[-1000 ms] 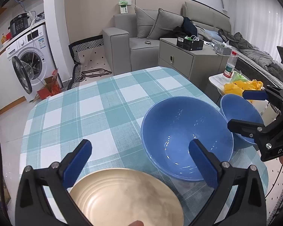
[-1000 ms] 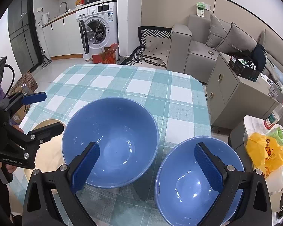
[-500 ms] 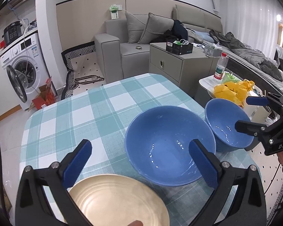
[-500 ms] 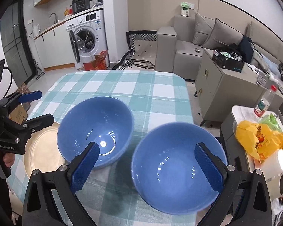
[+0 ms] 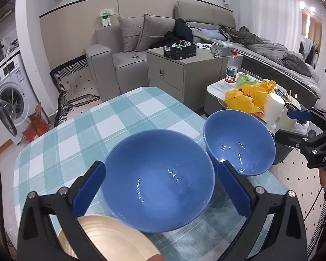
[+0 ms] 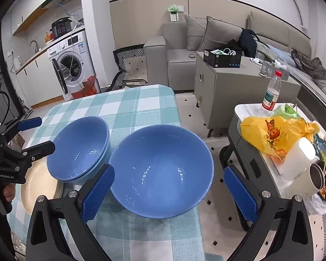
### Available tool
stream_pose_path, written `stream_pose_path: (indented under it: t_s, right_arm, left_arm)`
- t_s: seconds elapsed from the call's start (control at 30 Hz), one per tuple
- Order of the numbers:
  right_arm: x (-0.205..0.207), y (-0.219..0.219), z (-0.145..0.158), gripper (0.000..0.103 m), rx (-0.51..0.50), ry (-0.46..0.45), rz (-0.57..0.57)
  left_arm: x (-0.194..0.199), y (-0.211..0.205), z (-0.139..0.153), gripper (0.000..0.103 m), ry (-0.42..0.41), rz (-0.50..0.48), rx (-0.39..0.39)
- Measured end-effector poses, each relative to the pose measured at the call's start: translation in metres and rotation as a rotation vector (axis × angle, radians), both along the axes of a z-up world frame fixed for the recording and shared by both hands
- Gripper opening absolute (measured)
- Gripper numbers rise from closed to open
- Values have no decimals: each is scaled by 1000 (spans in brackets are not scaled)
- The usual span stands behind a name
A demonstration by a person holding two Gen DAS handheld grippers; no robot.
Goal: Organize plates and bowls
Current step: 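Raise both grippers and move them to the rim of the next light-blue bowl, then close the left gripper on the bowl rim while the right gripper also closes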
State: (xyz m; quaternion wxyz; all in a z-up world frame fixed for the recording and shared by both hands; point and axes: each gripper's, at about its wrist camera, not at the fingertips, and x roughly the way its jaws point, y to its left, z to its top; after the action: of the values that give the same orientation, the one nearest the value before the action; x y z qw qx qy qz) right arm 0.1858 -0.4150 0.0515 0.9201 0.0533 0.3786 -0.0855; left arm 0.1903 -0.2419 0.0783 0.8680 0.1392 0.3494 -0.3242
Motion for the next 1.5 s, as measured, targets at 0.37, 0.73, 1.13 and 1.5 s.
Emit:
stream_pose_path:
  t_s: [0.37, 0.73, 1.13, 1.5]
  right_arm:
    - [-9, -28, -16, 102, 77, -5, -121]
    - [-10, -50, -40, 102, 154, 37, -173]
    - [-5, -56, -64, 102, 195, 83, -186]
    - [5, -52, -80, 84, 227, 117, -167]
  left_arm:
    - [4, -59, -6, 103, -24, -131, 72]
    - [18, -94, -14, 103, 2, -184, 92]
    - [30, -131, -30, 94, 26, -227, 177]
    - [38, -151, -54, 66, 63, -267, 242]
